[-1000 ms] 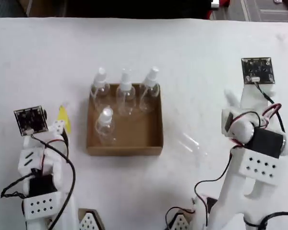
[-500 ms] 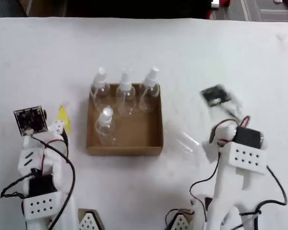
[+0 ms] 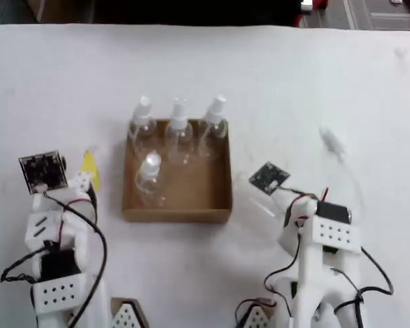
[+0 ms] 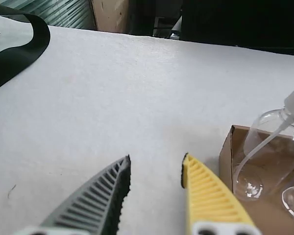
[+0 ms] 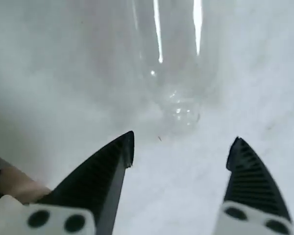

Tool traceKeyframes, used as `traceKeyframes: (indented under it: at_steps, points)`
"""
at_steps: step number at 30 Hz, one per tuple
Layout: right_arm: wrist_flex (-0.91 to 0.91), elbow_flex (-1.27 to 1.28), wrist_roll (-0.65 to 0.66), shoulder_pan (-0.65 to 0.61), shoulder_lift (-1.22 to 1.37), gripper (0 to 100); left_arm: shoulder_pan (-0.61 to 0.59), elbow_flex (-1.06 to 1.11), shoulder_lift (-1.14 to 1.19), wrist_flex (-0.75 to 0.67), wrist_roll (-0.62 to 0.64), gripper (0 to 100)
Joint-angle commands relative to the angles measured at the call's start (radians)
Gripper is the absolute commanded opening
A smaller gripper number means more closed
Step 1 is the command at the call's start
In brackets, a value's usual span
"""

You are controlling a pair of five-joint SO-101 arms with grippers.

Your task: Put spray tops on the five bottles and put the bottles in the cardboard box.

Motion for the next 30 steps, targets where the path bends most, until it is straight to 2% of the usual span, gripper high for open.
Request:
traceKeyframes:
  at_steps: [1,7,13,28,30]
  points:
    - [-0.12,0.021,0.02,-0.015,-0.002,25.4,0.013,-0.009,-0.012,-0.029,-0.008,17]
    - [-0.246,0.087,0.02,-0.021,-0.002,23.1,0.013,-0.009,-0.012,-0.029,-0.008,17]
    - [-0.265,0.091,0.02,-0.047,-0.001,16.3,0.013,-0.008,-0.012,-0.029,-0.008,17]
    - [-0.302,0.095,-0.028,-0.119,0.048,15.7,0.013,-0.008,-0.012,-0.029,-0.008,17]
    - [-0.302,0.071,-0.029,-0.116,0.091,12.4,0.013,-0.008,-0.012,-0.029,-0.008,17]
